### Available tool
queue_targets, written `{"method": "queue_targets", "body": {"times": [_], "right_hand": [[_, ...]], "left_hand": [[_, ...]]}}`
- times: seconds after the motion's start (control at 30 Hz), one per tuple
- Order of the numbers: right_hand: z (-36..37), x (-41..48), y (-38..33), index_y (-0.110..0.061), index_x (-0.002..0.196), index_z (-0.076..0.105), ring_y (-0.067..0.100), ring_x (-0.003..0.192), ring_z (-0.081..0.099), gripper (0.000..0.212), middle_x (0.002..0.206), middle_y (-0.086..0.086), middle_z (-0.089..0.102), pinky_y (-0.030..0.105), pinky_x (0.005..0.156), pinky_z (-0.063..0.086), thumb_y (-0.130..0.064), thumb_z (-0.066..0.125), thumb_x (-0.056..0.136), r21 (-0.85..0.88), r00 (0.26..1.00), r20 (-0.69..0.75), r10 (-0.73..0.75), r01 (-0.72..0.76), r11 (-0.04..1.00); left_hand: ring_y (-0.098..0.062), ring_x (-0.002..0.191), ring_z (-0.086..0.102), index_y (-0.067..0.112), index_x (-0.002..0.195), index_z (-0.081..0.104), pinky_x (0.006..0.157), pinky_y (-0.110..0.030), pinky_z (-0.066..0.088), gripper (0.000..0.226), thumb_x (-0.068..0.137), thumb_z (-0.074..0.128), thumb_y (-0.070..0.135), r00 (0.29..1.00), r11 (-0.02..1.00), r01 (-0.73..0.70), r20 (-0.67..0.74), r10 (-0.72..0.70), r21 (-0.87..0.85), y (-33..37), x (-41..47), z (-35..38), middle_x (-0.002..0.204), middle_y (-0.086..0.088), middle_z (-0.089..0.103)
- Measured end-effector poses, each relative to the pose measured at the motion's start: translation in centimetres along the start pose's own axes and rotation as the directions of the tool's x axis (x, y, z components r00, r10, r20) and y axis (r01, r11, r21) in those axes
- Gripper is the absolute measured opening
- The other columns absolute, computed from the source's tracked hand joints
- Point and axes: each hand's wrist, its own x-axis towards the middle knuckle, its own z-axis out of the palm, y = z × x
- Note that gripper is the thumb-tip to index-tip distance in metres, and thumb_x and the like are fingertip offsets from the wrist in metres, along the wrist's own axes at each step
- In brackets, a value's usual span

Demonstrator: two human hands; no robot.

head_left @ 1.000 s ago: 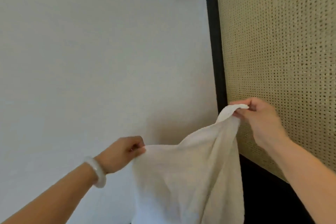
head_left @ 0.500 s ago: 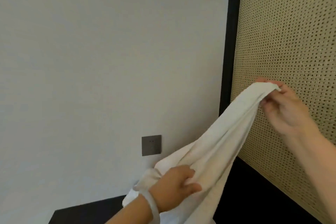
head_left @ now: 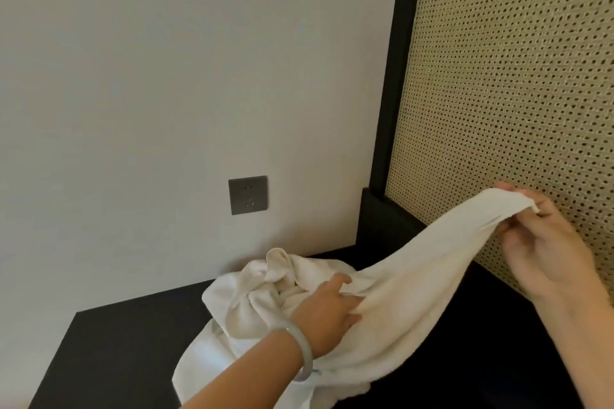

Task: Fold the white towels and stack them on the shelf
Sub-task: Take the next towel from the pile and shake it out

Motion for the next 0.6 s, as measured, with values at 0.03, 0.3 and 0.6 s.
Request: {"method": "queue_targets", "body": {"times": [0.03, 0.3, 0.6], "right_hand": [[-0.3, -0.1, 0.0, -0.019, 0.081, 0.059, 0.010, 0.096, 0.068, 0.038, 0.099, -0.001, 0.073, 0.018, 0.082, 0.054, 0.003, 0.035, 0.101, 0.006, 1.000, -0.002, 0.000, 0.000, 1.000], [-1.5, -0.7, -0.4, -0.013, 0.089, 0.054, 0.010, 0.097, 0.066, 0.024, 0.101, -0.001, 0.072, 0.019, 0.083, 0.053, 0.001, 0.039, 0.100, -0.006, 0.999, -0.034, -0.030, 0.029, 1.000], [-2.1, -0.4, -0.5, -0.013, 0.087, 0.059, 0.014, 0.100, 0.068, 0.009, 0.102, 0.003, 0.074, 0.021, 0.083, 0.054, -0.005, 0.055, 0.085, 0.050, 0.998, -0.055, -0.033, 0.036, 0.998]], "left_hand": [[-0.023, 0.131, 0.040, 0.028, 0.137, 0.054, 0.109, -0.032, 0.034, 0.037, 0.103, 0.041, 0.039, 1.000, 1.000, -0.007, 0.030, 0.007, -0.017, 0.2, 0.4, 0.5, 0.156, 0.003, 0.018], [-0.026, 0.141, 0.029, 0.032, 0.152, 0.023, 0.116, -0.041, 0.027, 0.048, 0.105, 0.034, 0.033, 0.997, 0.992, 0.071, 0.028, -0.068, -0.105, 0.8, 3.1, 2.5, 0.162, 0.005, 0.008], [-0.017, 0.135, 0.038, 0.030, 0.146, 0.032, 0.113, -0.032, 0.030, 0.043, 0.104, 0.041, 0.024, 1.000, 0.984, 0.018, 0.015, -0.016, -0.177, 0.7, 4.9, 2.9, 0.159, 0.010, 0.017]]}}
